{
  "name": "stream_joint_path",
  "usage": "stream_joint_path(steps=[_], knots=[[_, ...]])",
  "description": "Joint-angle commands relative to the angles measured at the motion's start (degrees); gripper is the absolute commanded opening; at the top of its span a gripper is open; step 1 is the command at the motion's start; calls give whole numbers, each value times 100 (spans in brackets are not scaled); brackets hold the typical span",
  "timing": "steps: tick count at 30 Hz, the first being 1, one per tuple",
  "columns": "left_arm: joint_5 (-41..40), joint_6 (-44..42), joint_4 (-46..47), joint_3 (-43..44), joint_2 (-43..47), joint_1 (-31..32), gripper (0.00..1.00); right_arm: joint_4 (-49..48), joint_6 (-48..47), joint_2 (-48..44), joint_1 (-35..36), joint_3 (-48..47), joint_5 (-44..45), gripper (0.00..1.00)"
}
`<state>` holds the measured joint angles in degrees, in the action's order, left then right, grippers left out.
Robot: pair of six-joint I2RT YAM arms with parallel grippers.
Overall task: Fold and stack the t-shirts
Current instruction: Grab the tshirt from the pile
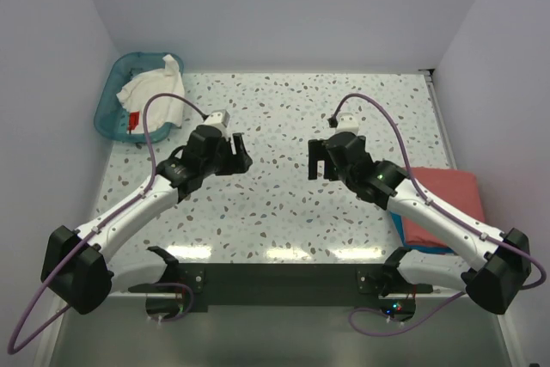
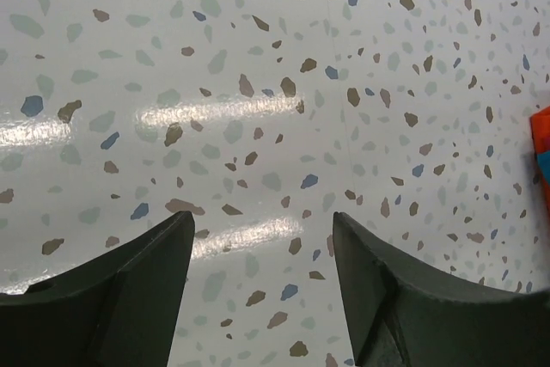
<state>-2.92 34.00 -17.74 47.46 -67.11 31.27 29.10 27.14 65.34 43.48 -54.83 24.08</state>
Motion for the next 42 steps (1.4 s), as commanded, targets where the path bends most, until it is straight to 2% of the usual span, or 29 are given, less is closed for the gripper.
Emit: stream_joint_path(steps=[1,6,11,13,14,15,20,24,27,31,38,42], knots=[[-235,177,95,88,120,2,71,-1,-191,-153,2,-54,27,99],[-736,256,-80,630,-187,-103,73,96,-200,-109,2,-125,-166,99],[-649,178,-248,1536,-915,-989,75,175,-209,-48,-7,-177,-456,99],[-1034,90,-361,2438,-1363,-1358,78,166,-209,-91,2,-134,-579,99],[-1192,63,-432,2443,-1523,-1473,79,140,-209,-109,-7,-99,-632,99],[-1542,37,-537,2930,-1707,-1579,79,105,-200,-144,-7,-63,-667,99],[-2256,44,-783,4085,-2997,-2475,83,-63,-217,-250,2,51,-905,99],[-1908,168,-828,4832,-3878,-3379,83,-63,-244,-232,2,42,-1001,99],[-1818,195,-994,5307,-4598,-3731,82,-89,-244,-171,-7,34,-1106,99],[-1765,352,-1197,5730,-5556,-4040,82,-124,-235,-109,2,60,-1221,99],[-1290,555,-1232,6117,-6524,-4401,78,-159,-244,-22,-7,121,-1282,99],[-1080,547,-917,5959,-6525,-4462,67,-168,-244,57,2,104,-1309,99]])
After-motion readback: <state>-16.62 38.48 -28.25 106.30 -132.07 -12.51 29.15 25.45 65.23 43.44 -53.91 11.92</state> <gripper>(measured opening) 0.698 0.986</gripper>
